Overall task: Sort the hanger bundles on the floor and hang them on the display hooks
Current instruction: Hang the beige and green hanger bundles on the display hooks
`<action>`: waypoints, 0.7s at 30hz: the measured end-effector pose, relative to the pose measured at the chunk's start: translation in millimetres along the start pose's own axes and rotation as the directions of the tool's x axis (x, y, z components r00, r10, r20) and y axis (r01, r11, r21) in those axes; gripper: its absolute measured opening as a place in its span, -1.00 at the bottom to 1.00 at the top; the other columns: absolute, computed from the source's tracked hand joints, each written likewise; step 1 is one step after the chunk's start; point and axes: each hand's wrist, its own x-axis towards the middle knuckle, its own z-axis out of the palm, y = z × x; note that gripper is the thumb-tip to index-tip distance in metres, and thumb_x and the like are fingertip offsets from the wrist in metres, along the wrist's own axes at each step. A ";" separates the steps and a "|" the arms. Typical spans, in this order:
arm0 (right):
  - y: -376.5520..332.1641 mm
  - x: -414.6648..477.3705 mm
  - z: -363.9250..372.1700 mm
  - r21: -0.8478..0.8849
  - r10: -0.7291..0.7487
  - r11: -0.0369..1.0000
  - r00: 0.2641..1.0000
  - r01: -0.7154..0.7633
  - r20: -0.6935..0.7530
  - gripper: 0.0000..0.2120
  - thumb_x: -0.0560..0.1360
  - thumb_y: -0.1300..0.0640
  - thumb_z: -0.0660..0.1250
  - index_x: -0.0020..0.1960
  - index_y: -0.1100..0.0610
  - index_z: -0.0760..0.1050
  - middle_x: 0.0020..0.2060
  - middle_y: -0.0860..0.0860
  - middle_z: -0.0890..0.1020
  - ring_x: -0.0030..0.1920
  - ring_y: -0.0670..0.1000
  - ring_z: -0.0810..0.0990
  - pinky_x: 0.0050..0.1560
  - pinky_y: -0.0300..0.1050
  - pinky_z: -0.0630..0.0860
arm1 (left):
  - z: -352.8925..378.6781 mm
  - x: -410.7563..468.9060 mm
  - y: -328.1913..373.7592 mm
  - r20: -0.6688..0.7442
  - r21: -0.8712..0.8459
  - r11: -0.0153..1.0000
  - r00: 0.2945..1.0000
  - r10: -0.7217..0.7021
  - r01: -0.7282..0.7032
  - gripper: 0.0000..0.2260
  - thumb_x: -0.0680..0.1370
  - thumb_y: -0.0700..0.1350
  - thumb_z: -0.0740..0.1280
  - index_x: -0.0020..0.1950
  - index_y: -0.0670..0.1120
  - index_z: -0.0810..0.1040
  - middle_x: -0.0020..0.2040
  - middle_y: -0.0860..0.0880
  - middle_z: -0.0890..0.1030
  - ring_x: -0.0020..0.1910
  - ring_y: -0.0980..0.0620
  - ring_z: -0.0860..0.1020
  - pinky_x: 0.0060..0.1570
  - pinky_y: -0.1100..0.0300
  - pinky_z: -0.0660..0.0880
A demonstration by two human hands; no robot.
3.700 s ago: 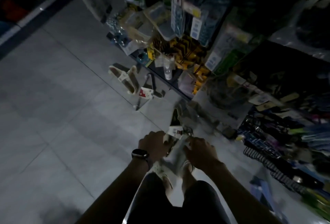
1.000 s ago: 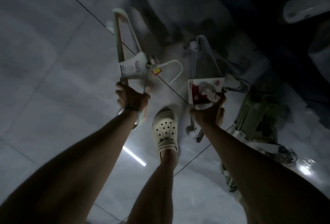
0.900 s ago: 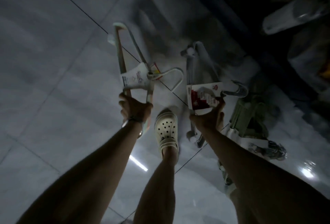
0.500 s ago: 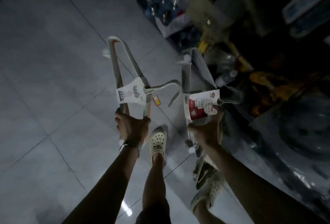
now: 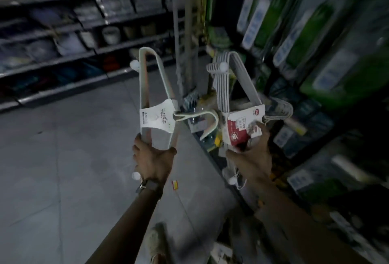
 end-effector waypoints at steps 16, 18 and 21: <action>-196.0 -108.0 -180.0 -0.001 -0.402 0.892 0.794 0.452 -0.455 0.16 0.19 -0.19 0.61 0.50 -0.57 -0.11 0.34 0.08 0.50 0.03 0.22 0.64 -0.09 0.21 0.67 | -136.6 -45.4 233.9 -0.076 -0.326 0.792 0.850 0.522 -0.516 -0.12 0.22 0.13 0.68 0.39 -0.07 0.31 0.24 -0.11 0.50 0.19 -0.17 0.52 0.10 -0.16 0.56; -203.9 -124.4 -195.4 -0.029 -0.402 0.888 0.742 0.460 -0.537 0.16 0.22 -0.20 0.62 0.48 -0.60 -0.14 0.34 0.14 0.51 0.01 0.25 0.63 -0.15 0.13 0.65 | -144.5 -51.9 250.7 -0.053 -0.328 0.749 0.803 0.594 -0.575 -0.12 0.23 0.18 0.65 0.39 -0.04 0.29 0.22 -0.06 0.49 0.14 -0.14 0.54 -0.01 -0.10 0.58; -209.5 -148.6 -221.4 -0.080 -0.381 0.899 0.678 0.431 -0.629 0.20 0.19 -0.26 0.60 0.49 -0.59 -0.19 0.06 0.24 0.60 -0.19 0.22 0.61 -0.33 0.00 0.52 | -148.6 -65.2 273.8 -0.006 -0.349 0.709 0.758 0.653 -0.613 -0.20 0.26 0.19 0.64 0.32 -0.04 0.30 0.11 0.04 0.46 -0.03 -0.06 0.51 -0.13 0.01 0.54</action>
